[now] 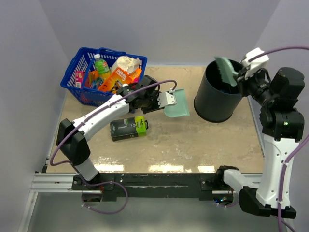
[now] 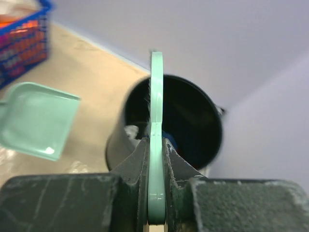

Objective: Sweep away the paper scraps from the table

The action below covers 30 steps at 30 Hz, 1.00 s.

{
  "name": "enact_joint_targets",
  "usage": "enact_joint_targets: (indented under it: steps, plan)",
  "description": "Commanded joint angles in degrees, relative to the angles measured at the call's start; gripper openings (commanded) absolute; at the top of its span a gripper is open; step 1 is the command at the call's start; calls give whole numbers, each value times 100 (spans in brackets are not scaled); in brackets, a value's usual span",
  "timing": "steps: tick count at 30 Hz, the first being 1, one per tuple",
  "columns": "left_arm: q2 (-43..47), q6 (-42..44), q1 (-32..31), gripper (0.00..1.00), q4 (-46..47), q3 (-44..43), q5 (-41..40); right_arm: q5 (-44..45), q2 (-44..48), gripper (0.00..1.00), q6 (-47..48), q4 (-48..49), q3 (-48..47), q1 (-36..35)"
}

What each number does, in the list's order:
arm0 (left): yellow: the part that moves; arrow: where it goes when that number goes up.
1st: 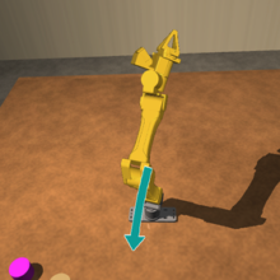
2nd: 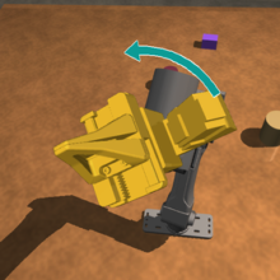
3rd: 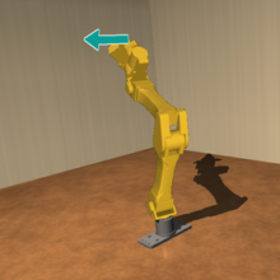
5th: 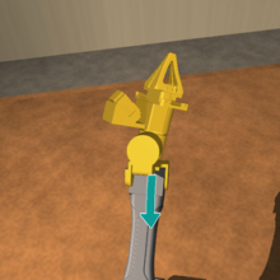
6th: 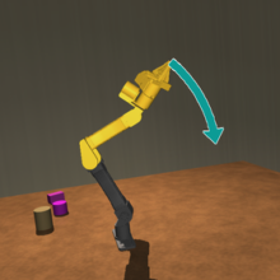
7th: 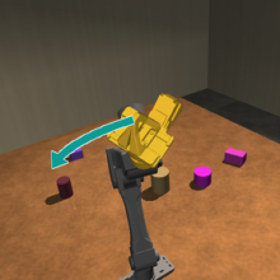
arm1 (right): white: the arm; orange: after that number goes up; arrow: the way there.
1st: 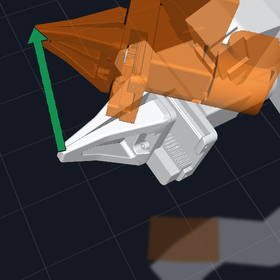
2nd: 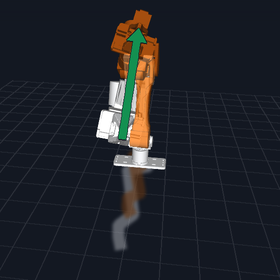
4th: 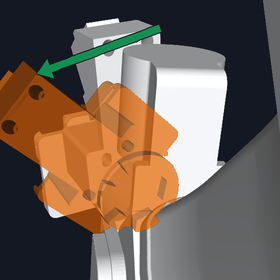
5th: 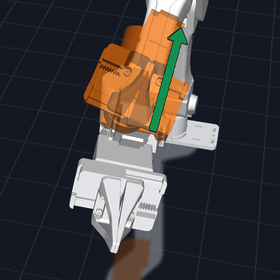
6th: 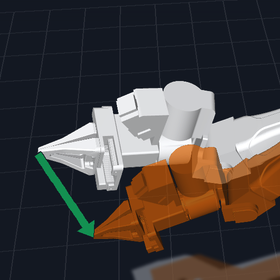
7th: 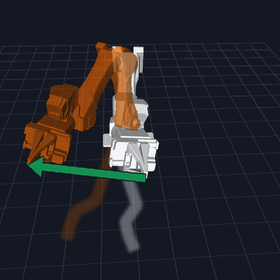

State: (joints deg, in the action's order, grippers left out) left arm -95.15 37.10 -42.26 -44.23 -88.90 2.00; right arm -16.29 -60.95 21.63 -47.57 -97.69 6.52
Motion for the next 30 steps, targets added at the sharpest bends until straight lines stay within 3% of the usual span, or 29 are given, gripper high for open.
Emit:
enact_joint_targets:
  steps: [1, 4, 10, 13, 18, 25, 27, 28, 30]
  plan:
    - [-275, -221, 157, 0, 19, 267, 644, -1755, 285, 0, 1619, -390, 416, -484]
    - [-617, -186, 271, 0, 142, 347, 740, -1727, 566, 0, 3252, -1145, 1014, -1108]
    - [-1207, -221, 411, 0, 336, 277, 986, -2185, 1286, 0, 6092, -2325, 2278, -1206]
    - [-1383, -151, 455, 0, 415, 329, 1057, -2036, 2050, 0, 7175, -1978, 3508, -1197]
    - [-1515, -107, 491, 0, 432, 330, 1066, -2176, 2912, 0, 8172, -1141, 5204, -1197]
    - [-1576, 174, 508, 0, 161, 322, 1110, -1720, 2843, 0, 8410, -877, 5822, -1197]
    - [-1576, 210, 508, 10, 90, 356, 1092, -1588, 2869, 0, 8410, -807, 5954, -1197]
    - [-1559, 210, 517, 21, 98, 400, 1092, -1544, 2878, 0, 8419, -789, 6007, -1197]
    - [-1506, 236, 508, 28, 168, 514, 1109, -1491, 2896, 0, 8507, -841, 6129, -1197]
